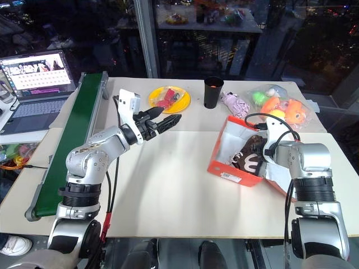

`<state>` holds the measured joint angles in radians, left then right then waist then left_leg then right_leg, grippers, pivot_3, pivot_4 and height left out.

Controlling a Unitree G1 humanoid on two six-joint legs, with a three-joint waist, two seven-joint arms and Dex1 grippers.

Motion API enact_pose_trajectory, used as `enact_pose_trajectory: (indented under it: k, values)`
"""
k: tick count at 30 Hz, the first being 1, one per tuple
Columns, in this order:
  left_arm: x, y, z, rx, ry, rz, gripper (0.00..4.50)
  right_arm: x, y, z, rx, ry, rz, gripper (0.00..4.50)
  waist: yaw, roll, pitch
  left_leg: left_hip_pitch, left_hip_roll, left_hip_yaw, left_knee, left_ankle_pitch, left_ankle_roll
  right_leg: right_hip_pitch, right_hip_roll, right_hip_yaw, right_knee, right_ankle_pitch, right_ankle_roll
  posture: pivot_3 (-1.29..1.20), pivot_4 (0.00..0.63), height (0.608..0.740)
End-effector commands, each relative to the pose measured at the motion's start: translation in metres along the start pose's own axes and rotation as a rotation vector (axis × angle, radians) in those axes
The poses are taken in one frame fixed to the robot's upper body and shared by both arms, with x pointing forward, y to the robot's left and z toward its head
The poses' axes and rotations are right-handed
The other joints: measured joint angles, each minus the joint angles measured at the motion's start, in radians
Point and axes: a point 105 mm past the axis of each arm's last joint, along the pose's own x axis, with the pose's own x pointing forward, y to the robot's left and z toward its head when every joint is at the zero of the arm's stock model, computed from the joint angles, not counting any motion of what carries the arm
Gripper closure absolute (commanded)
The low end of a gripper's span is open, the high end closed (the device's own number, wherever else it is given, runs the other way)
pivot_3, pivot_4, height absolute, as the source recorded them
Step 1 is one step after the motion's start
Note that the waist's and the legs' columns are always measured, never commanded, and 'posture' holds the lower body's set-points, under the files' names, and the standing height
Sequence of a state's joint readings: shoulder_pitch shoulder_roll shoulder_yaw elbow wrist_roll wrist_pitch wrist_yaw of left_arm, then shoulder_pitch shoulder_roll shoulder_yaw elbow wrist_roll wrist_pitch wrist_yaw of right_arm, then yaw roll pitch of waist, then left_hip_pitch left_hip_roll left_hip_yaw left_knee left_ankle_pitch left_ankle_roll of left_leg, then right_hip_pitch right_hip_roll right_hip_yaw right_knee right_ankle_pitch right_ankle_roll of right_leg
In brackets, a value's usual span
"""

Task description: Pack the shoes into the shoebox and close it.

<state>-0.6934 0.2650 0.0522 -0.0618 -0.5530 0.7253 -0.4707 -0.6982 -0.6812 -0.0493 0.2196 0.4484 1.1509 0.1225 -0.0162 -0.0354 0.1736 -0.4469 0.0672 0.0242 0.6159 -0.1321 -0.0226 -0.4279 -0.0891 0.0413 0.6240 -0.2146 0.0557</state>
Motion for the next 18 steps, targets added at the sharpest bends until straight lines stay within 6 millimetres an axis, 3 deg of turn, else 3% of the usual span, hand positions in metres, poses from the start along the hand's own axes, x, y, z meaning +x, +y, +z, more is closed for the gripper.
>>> enact_pose_trajectory:
  k: [1,3,8,11,14,18]
  values:
    - [-0.004,-0.007,0.014,0.033,-0.046,-0.010,0.00,-0.010,-0.006,0.029,-0.029,-0.112,-0.044,0.60,0.000,0.000,0.000,0.000,0.000,0.000,0.000,0.000,0.000,0.000,0.000,0.000,0.000,0.000,0.000,0.00,0.150,0.736]
    - [-0.007,-0.001,0.013,0.054,-0.035,0.015,0.00,-0.016,-0.007,0.044,-0.031,-0.170,-0.063,0.06,-0.001,0.000,0.000,0.000,0.000,0.000,0.001,0.000,0.000,0.000,0.000,0.000,0.000,0.000,0.001,0.00,0.150,0.736]
    - [-0.014,0.023,0.014,0.095,-0.008,0.141,0.00,-0.033,0.001,0.080,-0.033,-0.320,-0.055,0.06,-0.003,0.000,0.000,0.001,0.000,0.000,0.001,0.000,0.000,0.000,0.001,0.000,0.001,-0.001,0.003,0.00,0.150,0.736]
    - [-0.025,0.048,0.015,0.170,0.018,0.290,0.00,-0.058,0.052,0.100,-0.089,-0.492,0.272,0.06,-0.004,0.000,0.000,0.001,0.000,0.000,0.001,0.000,0.000,0.000,0.001,0.000,0.001,-0.001,0.003,0.00,0.150,0.736]
    - [-0.035,0.061,0.014,0.208,0.028,0.375,0.00,-0.076,0.077,0.103,-0.052,-0.579,0.455,0.06,-0.003,0.000,0.000,0.001,0.000,0.000,0.000,0.000,0.000,0.000,0.001,0.000,0.001,-0.001,0.003,0.00,0.150,0.736]
    - [-0.072,0.093,0.014,0.187,0.001,0.606,0.00,-0.112,0.138,0.090,-0.063,-0.653,0.845,0.06,0.000,0.000,0.000,0.001,0.000,-0.001,0.000,0.000,0.000,0.001,0.001,0.000,0.001,0.000,0.001,0.00,0.150,0.736]
